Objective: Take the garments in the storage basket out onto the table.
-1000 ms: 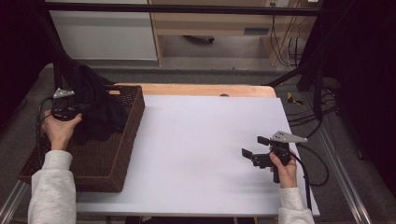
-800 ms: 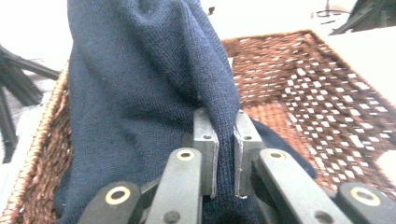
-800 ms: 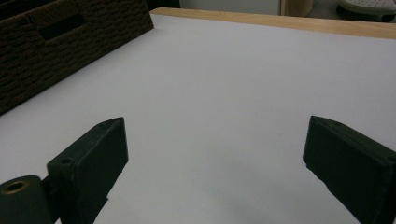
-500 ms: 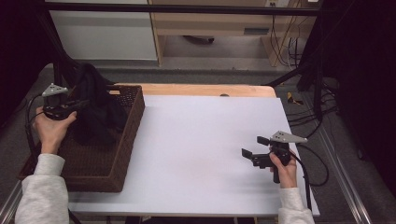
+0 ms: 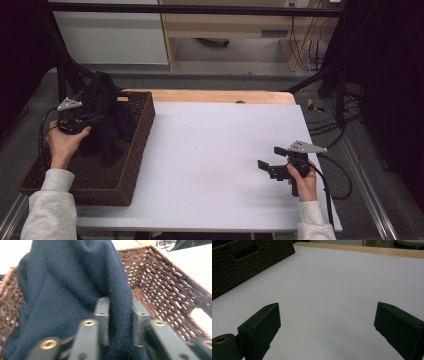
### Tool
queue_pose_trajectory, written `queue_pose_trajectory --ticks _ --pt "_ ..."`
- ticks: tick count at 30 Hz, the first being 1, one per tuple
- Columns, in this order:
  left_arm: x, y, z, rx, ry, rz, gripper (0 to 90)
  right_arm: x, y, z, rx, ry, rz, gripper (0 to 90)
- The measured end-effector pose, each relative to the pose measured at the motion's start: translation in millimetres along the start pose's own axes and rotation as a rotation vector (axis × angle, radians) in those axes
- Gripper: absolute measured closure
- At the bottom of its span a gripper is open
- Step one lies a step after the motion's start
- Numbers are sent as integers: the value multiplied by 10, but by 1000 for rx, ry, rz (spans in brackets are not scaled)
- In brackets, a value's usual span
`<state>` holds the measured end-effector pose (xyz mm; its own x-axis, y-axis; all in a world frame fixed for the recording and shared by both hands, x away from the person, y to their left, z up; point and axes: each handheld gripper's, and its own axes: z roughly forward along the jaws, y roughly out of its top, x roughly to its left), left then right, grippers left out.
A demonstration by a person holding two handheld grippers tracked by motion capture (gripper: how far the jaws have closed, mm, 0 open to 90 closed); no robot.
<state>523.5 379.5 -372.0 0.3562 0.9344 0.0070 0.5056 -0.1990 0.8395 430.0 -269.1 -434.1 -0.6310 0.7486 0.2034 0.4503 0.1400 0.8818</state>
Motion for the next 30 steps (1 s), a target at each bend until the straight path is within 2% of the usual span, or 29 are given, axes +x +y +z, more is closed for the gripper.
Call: queue_pose_trajectory --ticks 1,3,4,5,7,8,10,12,13,15,17,19,20,21,24,25,27,30 --pt "2 20 7 -10 15 0 573 -1 -1 0 1 1 1 73" --pt "-2 94 43 -46 102 -6 402 -4 -1 0 2 0 2 72" --pt "1 107 71 -61 121 -28 322 -7 0 -2 2 1 3 72" --pt "11 122 108 -61 132 -54 247 -9 0 -3 3 0 2 72" --pt "20 149 207 -29 165 -79 156 -13 0 -2 2 -3 4 72" --pt "20 149 207 -29 165 -79 123 -14 1 0 1 -2 6 72" --pt "18 134 332 16 163 -107 93 -14 0 2 2 -4 7 71" --pt "9 100 438 53 184 -88 85 -20 -6 12 6 -7 6 69" --pt "17 54 518 74 179 -79 85 -22 -8 15 5 -7 3 69" --pt "23 40 543 86 187 -73 91 -22 -9 20 9 -7 7 67" --pt "77 -7 574 109 195 -79 168 -21 -12 26 10 -7 11 68" --pt "93 -23 576 122 197 -75 309 -21 -13 28 13 -7 6 67" --pt "108 -37 574 131 196 -79 309 -21 -13 28 13 -7 6 67" --pt "126 -50 556 160 198 -82 475 -16 -10 25 8 -7 8 67" --pt "131 -57 534 179 176 -83 731 -22 -8 16 3 -5 5 67" --pt "115 -48 519 201 165 -76 756 -21 -6 7 4 -6 3 68" --pt "94 -24 496 216 153 -69 779 -20 -5 3 4 -5 5 68" --pt "79 4 457 210 137 -60 790 -16 -4 2 6 -2 9 69"
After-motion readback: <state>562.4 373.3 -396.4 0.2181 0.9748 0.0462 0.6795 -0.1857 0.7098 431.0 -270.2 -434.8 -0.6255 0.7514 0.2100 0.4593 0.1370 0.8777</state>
